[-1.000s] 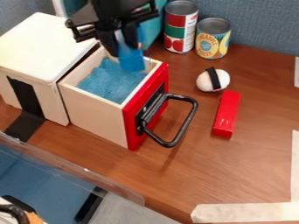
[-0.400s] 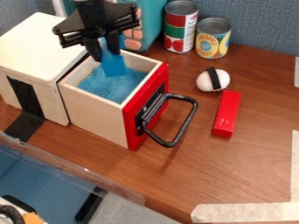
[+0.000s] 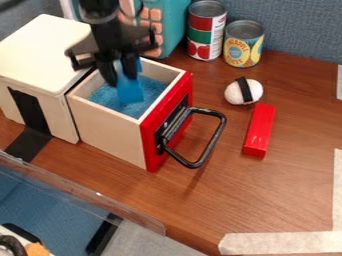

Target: Put the blue object in the drawer

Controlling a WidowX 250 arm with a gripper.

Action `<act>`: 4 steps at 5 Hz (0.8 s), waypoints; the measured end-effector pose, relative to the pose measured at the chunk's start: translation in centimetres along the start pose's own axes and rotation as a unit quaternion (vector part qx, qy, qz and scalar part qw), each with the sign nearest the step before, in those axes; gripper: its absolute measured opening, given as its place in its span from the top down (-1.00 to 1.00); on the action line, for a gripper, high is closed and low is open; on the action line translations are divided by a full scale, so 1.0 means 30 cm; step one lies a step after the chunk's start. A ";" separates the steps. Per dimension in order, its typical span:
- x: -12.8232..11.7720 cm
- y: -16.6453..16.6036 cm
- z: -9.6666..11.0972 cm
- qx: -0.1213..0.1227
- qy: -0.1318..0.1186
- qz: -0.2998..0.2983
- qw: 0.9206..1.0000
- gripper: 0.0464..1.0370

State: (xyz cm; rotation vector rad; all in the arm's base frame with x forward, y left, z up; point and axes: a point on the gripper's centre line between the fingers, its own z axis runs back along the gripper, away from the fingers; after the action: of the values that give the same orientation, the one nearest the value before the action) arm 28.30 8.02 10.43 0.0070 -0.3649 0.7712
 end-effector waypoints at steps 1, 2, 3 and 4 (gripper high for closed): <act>-0.018 -0.009 -0.050 -0.002 0.002 0.001 1.000 0.59; -0.033 -0.028 -0.075 0.002 0.006 -0.015 1.000 0.48; -0.041 -0.037 -0.065 0.016 0.007 -0.034 0.999 -0.12; -0.025 -0.052 0.010 0.011 -0.008 -0.040 0.999 -0.74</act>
State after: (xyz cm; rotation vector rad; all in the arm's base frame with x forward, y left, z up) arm 28.77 6.34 10.66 0.0489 -0.3697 0.6955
